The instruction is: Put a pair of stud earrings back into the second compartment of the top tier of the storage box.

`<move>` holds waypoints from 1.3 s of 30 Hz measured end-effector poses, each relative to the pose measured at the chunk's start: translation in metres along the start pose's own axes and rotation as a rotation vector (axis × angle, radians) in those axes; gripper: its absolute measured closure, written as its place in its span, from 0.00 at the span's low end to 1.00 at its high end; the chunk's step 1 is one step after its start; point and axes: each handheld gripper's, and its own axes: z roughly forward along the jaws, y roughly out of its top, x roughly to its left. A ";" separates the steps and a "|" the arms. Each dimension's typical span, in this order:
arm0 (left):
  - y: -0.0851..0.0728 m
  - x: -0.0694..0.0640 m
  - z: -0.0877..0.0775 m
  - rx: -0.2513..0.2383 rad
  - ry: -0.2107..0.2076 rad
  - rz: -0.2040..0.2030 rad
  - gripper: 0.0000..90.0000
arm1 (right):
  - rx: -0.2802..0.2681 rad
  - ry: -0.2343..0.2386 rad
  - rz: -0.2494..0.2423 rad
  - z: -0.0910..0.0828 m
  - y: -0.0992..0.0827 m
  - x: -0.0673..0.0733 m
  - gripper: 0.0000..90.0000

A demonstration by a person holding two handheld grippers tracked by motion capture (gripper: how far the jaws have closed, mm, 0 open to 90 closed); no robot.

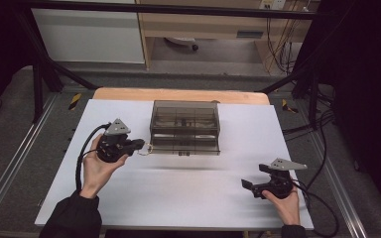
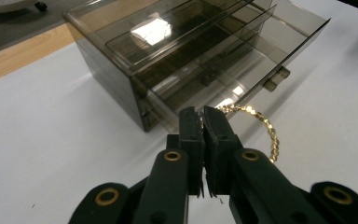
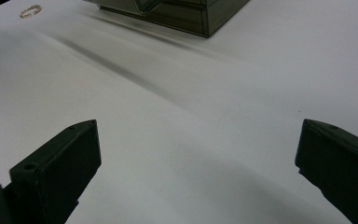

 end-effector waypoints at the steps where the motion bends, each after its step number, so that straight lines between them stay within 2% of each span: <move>1: 0.000 0.000 0.000 0.000 0.000 0.000 0.96 | 0.000 0.002 -0.002 0.000 0.000 0.000 0.01; 4: 0.010 -0.005 0.006 0.003 -0.007 0.008 0.96 | 0.003 0.002 -0.002 0.000 0.000 0.000 0.01; 10: 0.021 -0.011 0.015 0.008 -0.016 0.017 0.96 | 0.001 0.000 -0.004 0.000 0.000 0.000 0.01; 14: 0.029 -0.017 0.027 0.017 -0.019 0.024 0.96 | 0.003 0.001 -0.004 0.000 0.000 0.000 0.01; 27: 0.044 -0.028 0.055 0.025 -0.030 0.022 0.96 | 0.005 -0.002 -0.010 0.001 0.000 -0.001 0.01; 39: 0.056 -0.035 0.078 0.029 -0.016 0.023 0.96 | 0.007 0.000 -0.008 0.000 -0.001 -0.001 0.01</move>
